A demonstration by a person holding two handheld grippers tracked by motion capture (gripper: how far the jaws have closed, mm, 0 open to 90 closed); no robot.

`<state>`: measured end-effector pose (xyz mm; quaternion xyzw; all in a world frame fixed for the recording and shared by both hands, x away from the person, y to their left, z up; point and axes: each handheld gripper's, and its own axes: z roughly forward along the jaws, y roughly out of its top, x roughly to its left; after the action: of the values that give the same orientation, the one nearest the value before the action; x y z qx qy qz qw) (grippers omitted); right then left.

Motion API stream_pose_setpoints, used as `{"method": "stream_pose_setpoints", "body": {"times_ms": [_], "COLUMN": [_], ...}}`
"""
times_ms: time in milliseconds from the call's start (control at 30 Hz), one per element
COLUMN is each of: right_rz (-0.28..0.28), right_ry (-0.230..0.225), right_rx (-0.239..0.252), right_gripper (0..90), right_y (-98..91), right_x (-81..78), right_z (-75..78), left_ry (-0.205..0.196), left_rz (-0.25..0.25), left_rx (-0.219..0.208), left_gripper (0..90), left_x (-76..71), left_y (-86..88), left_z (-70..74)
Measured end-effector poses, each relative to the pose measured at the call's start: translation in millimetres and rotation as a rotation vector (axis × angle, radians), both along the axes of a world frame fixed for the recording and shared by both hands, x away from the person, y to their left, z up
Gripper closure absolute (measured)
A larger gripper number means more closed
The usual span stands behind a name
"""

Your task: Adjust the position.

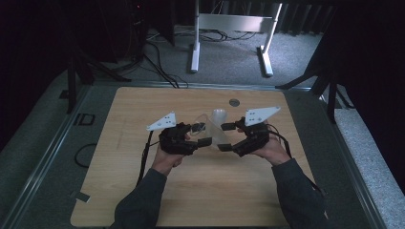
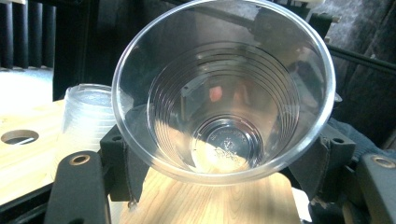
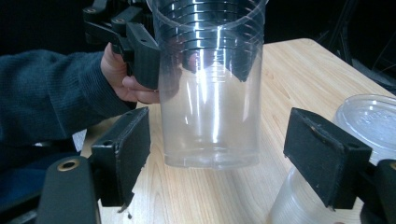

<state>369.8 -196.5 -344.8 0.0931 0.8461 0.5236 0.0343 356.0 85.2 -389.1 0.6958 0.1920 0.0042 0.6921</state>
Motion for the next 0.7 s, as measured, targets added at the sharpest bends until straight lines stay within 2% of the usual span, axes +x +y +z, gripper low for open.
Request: {"method": "stream_pose_setpoints", "body": {"times_ms": [67, 167, 500, 700], "right_rz": [0.0, -0.005, -0.011, -0.01], "right_ry": [-0.001, -0.013, -0.016, -0.024], "right_rx": [-0.008, -0.054, -0.107, -0.153], "right_gripper": [22.7, 22.8, 23.2, 29.1], "right_y": [0.8, 5.4, 10.6, 13.2], "right_x": [-0.1, 0.1, 1.4, 0.8], "right_z": [-0.1, -2.2, -7.8, -11.1], "left_ry": [-0.001, -0.009, -0.028, -0.033], "left_rz": [-0.001, -0.001, -0.004, -0.003], "left_rx": [0.004, 0.026, 0.075, 0.089], "left_gripper": [29.0, 29.1, 29.1, 29.1], "left_x": [-0.1, -0.9, -2.9, -3.2], "left_y": [-0.2, -2.0, -9.2, -11.4], "left_z": [0.0, 0.2, 1.6, 2.3]}}
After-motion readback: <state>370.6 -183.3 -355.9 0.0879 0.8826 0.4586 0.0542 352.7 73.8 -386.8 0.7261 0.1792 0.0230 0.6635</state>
